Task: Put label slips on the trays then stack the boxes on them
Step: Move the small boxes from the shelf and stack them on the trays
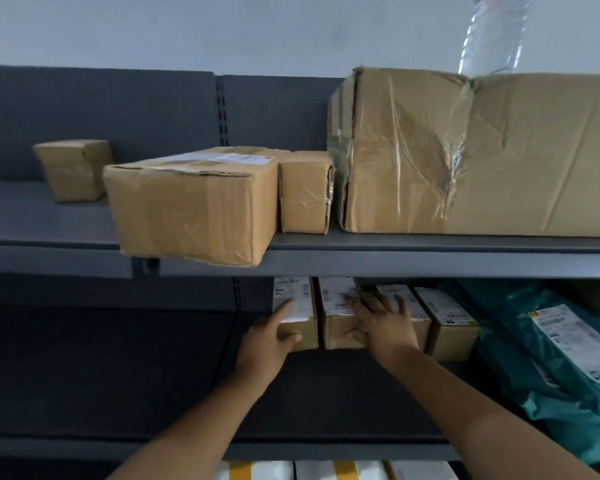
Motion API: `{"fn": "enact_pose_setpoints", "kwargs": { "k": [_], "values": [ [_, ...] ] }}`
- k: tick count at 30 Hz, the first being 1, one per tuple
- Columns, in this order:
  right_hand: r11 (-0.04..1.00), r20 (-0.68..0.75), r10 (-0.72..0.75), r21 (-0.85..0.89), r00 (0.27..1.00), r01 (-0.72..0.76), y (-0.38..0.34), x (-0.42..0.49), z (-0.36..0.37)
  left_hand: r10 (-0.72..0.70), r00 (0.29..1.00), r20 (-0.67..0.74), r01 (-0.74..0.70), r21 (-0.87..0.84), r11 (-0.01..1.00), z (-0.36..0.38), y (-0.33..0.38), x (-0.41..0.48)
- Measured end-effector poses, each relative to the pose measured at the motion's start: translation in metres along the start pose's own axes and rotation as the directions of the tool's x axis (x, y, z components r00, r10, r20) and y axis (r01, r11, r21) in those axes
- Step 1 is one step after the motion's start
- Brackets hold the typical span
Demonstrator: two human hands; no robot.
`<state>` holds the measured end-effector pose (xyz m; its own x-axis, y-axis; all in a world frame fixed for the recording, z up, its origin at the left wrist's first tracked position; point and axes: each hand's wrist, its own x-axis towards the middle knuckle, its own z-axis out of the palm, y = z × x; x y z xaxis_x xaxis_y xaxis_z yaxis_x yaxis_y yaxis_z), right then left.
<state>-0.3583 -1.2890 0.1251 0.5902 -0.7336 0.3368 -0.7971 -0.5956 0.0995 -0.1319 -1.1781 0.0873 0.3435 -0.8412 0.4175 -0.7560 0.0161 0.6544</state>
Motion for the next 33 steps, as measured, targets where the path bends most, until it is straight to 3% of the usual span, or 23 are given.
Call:
{"fn": "enact_pose_setpoints", "kwargs": {
  "k": [7, 12, 18, 24, 33],
  "values": [
    [0.976, -0.072, -0.200, 0.073, 0.977, 0.205, -0.107, 0.016, -0.030, -0.023, 0.986, -0.164, 0.036, 0.075, 0.997, -0.116, -0.057, -0.053],
    [0.920, -0.069, -0.354, 0.153, 0.933, 0.361, -0.216, 0.030, -0.038, -0.176, 0.939, -0.296, 0.212, 0.094, 0.973, -0.214, -0.106, -0.114],
    [0.774, -0.151, -0.547, 0.284, 0.823, 0.566, -0.376, 0.033, -0.059, -0.299, 0.810, -0.505, 0.419, 0.141, 0.897, -0.344, -0.158, -0.207],
    [0.577, -0.265, -0.692, 0.356, 0.671, 0.736, -0.550, 0.016, -0.099, -0.323, 0.673, -0.665, 0.562, 0.176, 0.808, -0.467, -0.190, -0.311],
    [0.382, -0.390, -0.767, 0.362, 0.510, 0.851, -0.763, -0.021, -0.149, -0.322, 0.449, -0.833, 0.762, 0.169, 0.625, -0.616, -0.213, -0.433]
  ]
}}
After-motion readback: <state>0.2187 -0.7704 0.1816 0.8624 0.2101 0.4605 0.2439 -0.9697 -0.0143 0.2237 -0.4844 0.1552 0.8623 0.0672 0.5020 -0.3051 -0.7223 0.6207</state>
